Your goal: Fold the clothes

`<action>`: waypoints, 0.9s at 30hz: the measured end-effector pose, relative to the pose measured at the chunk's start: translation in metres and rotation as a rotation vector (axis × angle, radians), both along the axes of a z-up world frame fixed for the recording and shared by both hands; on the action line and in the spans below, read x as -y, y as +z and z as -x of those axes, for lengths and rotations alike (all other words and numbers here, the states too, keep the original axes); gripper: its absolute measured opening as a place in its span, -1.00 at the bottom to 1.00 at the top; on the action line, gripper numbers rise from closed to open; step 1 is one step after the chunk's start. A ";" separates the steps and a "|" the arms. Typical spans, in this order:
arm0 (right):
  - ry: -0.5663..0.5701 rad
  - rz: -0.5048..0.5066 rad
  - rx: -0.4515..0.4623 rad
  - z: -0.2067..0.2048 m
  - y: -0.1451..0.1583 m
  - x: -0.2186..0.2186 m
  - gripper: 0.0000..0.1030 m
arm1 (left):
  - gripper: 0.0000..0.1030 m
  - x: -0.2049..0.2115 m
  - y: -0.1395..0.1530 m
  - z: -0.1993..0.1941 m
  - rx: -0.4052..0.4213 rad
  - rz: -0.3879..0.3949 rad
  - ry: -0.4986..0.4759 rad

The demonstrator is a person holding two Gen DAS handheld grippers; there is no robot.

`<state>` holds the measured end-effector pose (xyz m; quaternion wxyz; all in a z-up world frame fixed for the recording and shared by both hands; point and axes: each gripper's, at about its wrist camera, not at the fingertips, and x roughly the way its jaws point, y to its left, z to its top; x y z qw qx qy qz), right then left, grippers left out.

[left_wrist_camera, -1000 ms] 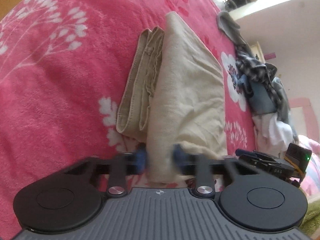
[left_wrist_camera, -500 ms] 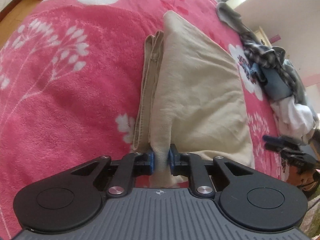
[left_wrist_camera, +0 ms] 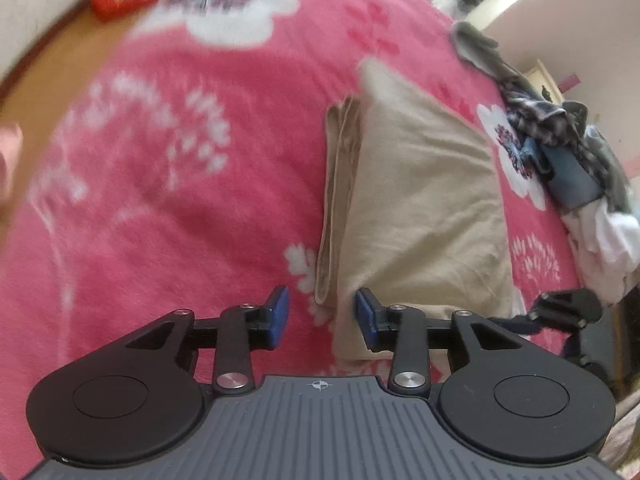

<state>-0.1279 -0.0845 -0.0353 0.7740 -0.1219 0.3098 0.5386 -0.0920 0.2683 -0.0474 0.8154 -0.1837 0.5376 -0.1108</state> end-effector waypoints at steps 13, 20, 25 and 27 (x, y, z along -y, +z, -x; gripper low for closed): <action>0.223 -0.005 -0.009 0.036 -0.020 -0.047 -0.64 | -0.29 0.039 0.047 -0.022 0.213 -0.005 -0.052; -0.074 -0.128 0.042 -0.008 0.019 0.002 -0.64 | -0.28 0.103 0.020 -0.049 0.268 -0.120 -0.310; -0.169 -0.070 0.009 -0.018 -0.009 0.016 -0.64 | -0.41 0.083 -0.022 -0.064 0.210 -0.129 -0.280; -0.157 -0.013 0.003 -0.012 -0.030 0.012 -0.64 | -0.41 0.073 -0.021 -0.068 0.191 -0.082 -0.240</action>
